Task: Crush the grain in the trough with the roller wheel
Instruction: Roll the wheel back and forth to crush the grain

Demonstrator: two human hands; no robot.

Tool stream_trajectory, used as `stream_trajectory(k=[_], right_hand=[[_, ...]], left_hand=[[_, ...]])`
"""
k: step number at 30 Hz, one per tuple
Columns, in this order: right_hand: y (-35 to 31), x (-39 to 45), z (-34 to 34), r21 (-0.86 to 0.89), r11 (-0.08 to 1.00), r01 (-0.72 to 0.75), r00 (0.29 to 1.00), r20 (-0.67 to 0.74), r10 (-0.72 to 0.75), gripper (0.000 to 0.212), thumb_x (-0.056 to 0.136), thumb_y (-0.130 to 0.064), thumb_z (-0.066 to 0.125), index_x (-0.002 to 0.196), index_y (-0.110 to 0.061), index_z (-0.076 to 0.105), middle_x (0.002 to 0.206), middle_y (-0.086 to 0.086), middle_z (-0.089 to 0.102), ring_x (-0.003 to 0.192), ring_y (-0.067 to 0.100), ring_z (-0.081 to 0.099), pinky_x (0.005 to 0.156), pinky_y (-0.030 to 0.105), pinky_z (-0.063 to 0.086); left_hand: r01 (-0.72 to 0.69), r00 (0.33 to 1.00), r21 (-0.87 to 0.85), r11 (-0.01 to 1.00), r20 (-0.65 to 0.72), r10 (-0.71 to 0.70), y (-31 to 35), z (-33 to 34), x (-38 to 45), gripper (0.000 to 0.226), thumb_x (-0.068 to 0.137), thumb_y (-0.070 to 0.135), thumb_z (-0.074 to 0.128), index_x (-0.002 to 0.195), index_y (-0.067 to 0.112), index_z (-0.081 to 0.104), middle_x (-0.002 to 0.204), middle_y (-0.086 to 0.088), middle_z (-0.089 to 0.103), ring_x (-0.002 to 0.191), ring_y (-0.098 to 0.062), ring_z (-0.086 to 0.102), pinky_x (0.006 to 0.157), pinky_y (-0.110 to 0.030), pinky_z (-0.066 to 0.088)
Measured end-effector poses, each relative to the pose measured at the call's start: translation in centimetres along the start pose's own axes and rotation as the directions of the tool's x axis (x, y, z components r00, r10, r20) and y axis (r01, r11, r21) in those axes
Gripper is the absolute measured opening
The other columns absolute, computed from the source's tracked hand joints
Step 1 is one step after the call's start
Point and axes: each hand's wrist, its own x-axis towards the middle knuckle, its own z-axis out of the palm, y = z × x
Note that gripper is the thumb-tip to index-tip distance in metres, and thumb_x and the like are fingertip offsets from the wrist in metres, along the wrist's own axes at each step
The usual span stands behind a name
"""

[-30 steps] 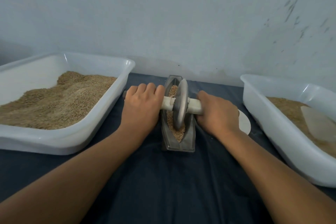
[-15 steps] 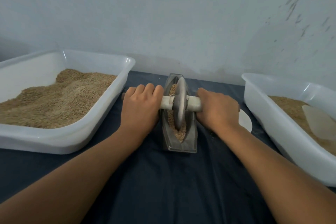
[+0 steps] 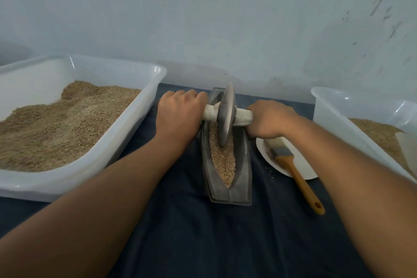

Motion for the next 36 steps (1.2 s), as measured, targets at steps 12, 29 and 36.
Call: stream_trajectory(k=[12,29,36], right_hand=[[0.3,2.3,-1.1,0.109,0.994,-0.006,0.985,0.17,-0.013,0.017,0.073,-0.025,0.079,0.085,-0.016,0.07,0.071,0.002,0.07,0.062,0.017,0.063,0.055,0.027,0.044],[-0.2,-2.2,0.7,-0.057,0.998,0.02,0.99,-0.138,-0.027,0.02,0.074,-0.036,0.061,0.092,-0.039,0.052,0.082,-0.011,0.057,0.068,0.012,0.05,0.053,0.028,0.033],[-1.0,-6.1,2.0,-0.063,0.998,0.01,0.95,-0.312,-0.029,0.019,0.081,-0.04,0.059,0.097,-0.035,0.049,0.078,-0.009,0.057,0.07,0.022,0.053,0.055,0.032,0.033]], left_hand=[[-0.002,0.997,-0.038,0.999,0.08,0.005,-0.3,1.1,2.7,0.017,0.086,0.018,0.061,0.08,0.027,0.047,0.073,0.003,0.058,0.059,-0.02,0.043,0.058,-0.032,0.032],[0.029,0.999,-0.069,0.997,-0.015,-0.03,0.7,-1.8,-2.2,0.018,0.083,0.009,0.061,0.09,0.018,0.049,0.081,-0.002,0.055,0.072,-0.023,0.052,0.068,-0.036,0.04],[0.009,0.998,-0.114,0.993,-0.061,-0.016,0.5,-3.4,-4.9,0.018,0.083,0.005,0.058,0.095,0.015,0.049,0.087,-0.005,0.052,0.08,-0.028,0.05,0.077,-0.041,0.041]])
